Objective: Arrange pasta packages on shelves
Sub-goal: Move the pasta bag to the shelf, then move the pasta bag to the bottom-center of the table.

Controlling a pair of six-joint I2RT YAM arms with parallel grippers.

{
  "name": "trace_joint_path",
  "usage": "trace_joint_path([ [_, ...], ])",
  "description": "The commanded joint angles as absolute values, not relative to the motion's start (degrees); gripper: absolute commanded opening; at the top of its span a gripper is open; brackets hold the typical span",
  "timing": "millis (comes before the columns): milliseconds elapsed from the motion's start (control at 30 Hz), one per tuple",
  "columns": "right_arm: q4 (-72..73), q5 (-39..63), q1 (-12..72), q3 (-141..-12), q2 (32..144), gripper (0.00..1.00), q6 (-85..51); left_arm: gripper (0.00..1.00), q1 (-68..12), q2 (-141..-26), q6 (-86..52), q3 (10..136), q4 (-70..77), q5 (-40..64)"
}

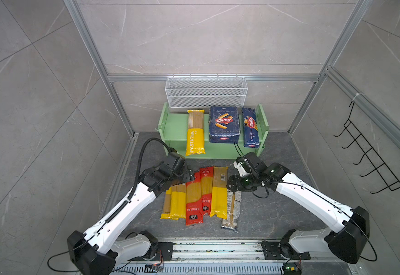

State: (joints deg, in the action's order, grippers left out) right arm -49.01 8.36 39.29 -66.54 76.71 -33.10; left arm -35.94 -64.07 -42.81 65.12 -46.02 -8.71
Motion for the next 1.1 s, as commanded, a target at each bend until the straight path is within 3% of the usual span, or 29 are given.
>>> trace_joint_path([
  [0,-48.53,4.08,39.03,-62.23,74.88,0.71,-37.07,0.85,-35.68,-61.03,-43.58,63.55,-49.19,-9.27],
  [67,-46.88,3.82,39.11,-59.17,74.88,0.73,-38.43,0.87,-35.68,-60.36,-43.63,62.60,-50.13,-9.73],
  [100,-46.23,3.59,39.06,-57.68,74.88,0.77,-39.31,0.88,-35.68,-60.13,-43.93,62.17,-50.41,-9.84],
  [133,-45.29,3.51,39.19,-56.34,74.80,0.90,-40.14,0.89,-35.68,-59.88,-44.01,61.62,-50.47,-9.64],
  [200,-43.69,3.07,39.35,-53.87,74.29,0.92,-41.39,0.91,-35.68,-59.21,-44.20,60.61,-50.30,-9.07],
  [367,-42.46,0.57,40.52,-49.74,73.72,0.94,-44.34,0.98,-35.68,-57.47,-44.16,58.02,-50.13,-7.87],
  [1067,-38.95,-6.59,56.72,-45.46,84.16,0.95,-56.94,1.00,-35.68,-47.77,-46.71,50.46,-52.63,-8.01],
])
